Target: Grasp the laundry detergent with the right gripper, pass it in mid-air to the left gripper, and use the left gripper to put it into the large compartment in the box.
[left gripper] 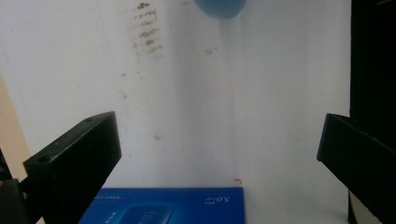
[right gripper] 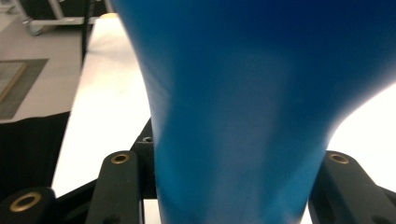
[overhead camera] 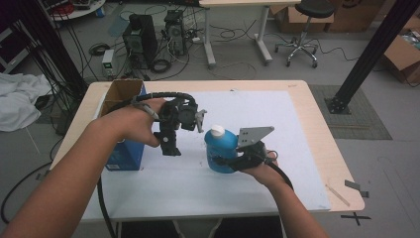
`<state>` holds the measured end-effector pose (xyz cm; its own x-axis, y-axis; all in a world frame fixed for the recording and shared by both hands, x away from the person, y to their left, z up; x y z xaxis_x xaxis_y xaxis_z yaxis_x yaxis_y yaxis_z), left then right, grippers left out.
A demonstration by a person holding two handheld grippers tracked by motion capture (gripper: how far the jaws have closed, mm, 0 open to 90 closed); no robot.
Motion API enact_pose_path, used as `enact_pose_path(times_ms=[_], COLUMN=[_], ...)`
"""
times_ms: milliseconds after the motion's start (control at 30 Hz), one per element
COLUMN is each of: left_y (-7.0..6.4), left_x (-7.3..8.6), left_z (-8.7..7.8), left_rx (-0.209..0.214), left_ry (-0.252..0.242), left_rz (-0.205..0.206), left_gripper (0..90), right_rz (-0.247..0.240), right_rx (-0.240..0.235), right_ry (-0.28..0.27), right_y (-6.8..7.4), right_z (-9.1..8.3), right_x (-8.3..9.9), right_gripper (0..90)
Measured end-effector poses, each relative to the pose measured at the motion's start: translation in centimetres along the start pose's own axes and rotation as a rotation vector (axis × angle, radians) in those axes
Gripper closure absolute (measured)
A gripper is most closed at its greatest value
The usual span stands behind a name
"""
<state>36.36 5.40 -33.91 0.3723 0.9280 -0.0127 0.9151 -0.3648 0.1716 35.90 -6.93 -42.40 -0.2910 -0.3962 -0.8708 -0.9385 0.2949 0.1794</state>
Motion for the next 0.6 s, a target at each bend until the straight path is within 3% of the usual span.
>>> enact_pose_path(times_ms=[267,600], left_y=[-0.8,-2.0], left_x=[-1.0,-1.2], left_z=[-0.1,-0.2], left_rx=[0.031,0.057], left_ry=[-0.007,-0.008], left_rz=[0.009,0.001], left_gripper=[0.1,0.1], right_rz=[-0.053,-0.063], right_rx=[-0.095,-0.157], right_ry=[-0.004,-0.009], right_y=[1.9,3.3], right_z=[2.6,5.9], right_x=[-0.5,-1.3], right_gripper=[47.2,46.9])
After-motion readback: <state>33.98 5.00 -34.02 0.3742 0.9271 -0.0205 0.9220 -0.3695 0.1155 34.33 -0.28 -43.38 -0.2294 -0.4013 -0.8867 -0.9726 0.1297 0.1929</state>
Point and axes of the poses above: each handheld gripper's, and its own axes: z roughly forward along the jaws, x roughly out of its underside, y roughly to its left, the point moved 10 cm from there along z, roughly forward along the jaws, and after that the axes turned 15 degrees about z, right-handed, at the moved point
